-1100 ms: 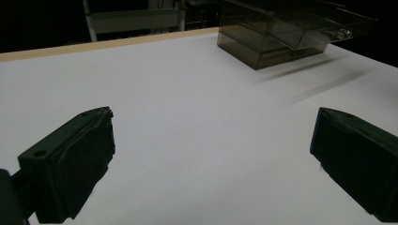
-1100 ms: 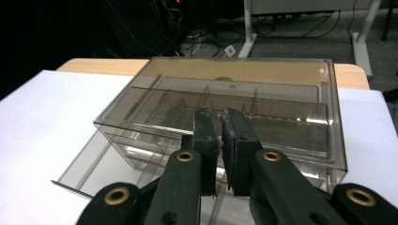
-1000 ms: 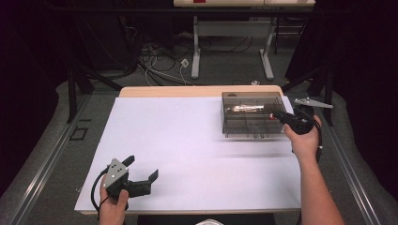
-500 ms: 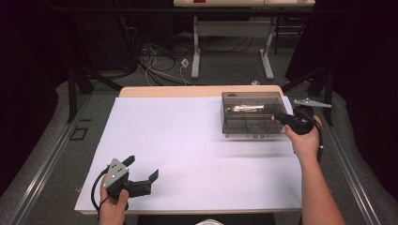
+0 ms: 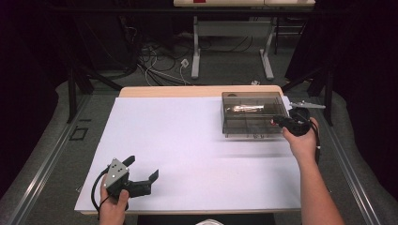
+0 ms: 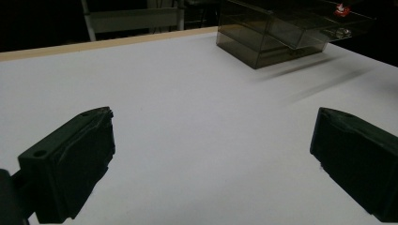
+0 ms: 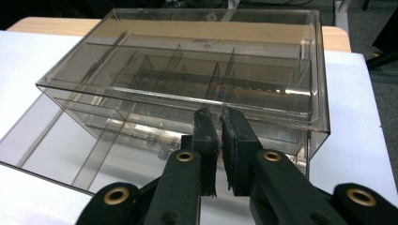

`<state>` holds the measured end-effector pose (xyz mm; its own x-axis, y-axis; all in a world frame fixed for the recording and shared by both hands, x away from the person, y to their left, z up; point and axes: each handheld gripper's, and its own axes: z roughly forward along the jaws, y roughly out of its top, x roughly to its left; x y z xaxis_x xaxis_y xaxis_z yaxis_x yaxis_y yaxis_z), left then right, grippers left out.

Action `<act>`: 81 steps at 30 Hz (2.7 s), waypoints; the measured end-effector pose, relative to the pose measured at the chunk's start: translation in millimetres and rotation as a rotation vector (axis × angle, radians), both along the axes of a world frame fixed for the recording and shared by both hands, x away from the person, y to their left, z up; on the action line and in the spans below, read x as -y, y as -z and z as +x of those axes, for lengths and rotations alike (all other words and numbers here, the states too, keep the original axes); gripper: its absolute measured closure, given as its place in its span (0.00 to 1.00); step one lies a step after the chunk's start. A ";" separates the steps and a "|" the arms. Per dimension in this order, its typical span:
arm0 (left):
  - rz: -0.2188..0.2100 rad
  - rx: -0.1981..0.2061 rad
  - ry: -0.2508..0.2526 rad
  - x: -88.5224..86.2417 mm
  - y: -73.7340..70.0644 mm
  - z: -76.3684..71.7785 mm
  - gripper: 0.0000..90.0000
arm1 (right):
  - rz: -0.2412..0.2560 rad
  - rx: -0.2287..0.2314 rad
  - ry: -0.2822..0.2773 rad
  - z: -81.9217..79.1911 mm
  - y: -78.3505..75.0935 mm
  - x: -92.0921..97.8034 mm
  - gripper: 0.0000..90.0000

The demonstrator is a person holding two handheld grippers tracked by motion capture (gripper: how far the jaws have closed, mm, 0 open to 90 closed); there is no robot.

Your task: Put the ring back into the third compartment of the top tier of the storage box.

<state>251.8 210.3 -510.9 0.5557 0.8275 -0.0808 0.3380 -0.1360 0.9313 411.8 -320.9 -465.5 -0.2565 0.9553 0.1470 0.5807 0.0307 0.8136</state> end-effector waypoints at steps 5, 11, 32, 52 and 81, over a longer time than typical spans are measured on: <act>0.000 -0.001 0.001 0.1 0.0 0.0 0.00 | -0.017 -0.027 0.010 1.9 4.5 0.9 0.94; 0.000 -0.001 0.001 0.2 0.0 -0.1 0.00 | -0.014 -0.036 0.011 3.2 7.6 1.5 0.94; 0.003 -0.001 0.004 0.4 0.0 -0.2 0.00 | -0.012 0.000 0.006 5.9 13.8 1.6 0.76; 0.007 0.002 0.003 0.3 -0.1 0.4 0.00 | 0.007 0.046 -0.007 5.2 9.1 -1.5 0.62; -0.003 -0.005 0.014 2.1 0.4 0.9 0.00 | -0.050 0.192 -0.208 -41.5 -32.4 -47.4 0.22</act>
